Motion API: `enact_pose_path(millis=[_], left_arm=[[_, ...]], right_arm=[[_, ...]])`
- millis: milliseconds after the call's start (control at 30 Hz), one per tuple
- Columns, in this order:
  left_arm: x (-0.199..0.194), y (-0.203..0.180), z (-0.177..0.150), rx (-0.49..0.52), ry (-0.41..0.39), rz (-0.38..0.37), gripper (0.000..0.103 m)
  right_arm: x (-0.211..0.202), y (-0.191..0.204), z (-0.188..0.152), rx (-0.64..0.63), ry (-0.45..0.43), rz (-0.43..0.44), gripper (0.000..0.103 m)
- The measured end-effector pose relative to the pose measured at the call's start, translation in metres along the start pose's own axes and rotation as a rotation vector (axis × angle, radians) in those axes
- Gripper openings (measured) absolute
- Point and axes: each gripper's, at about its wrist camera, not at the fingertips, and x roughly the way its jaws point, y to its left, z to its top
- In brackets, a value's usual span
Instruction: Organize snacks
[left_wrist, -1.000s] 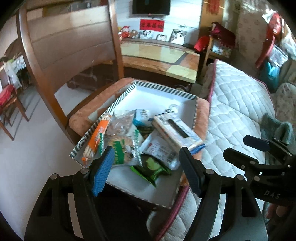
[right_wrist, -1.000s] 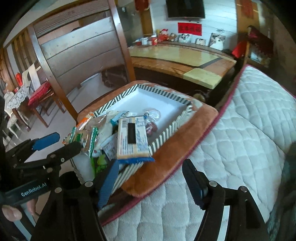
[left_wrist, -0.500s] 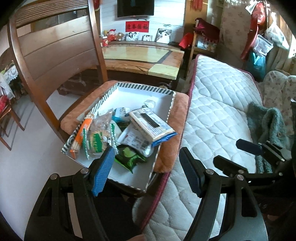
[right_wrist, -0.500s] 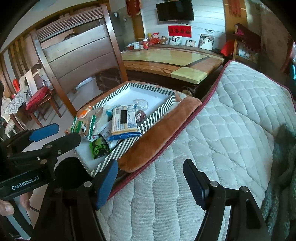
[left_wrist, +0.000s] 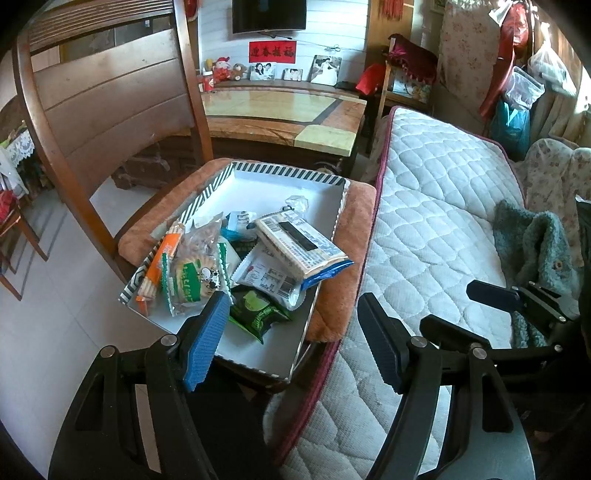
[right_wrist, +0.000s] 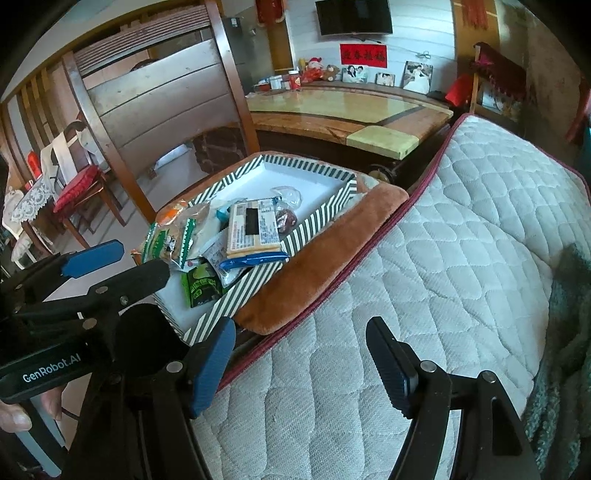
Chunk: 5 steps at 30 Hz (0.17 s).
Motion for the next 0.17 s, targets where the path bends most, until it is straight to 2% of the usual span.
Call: enact_pose_path(millis=[167], left_arm=[[0.001,-0.004,0.001,0.027,-0.002,-0.001,0.072]], right_arm=[[-0.001,-0.012,-0.003,0.029,0.007,-0.006,0.071]])
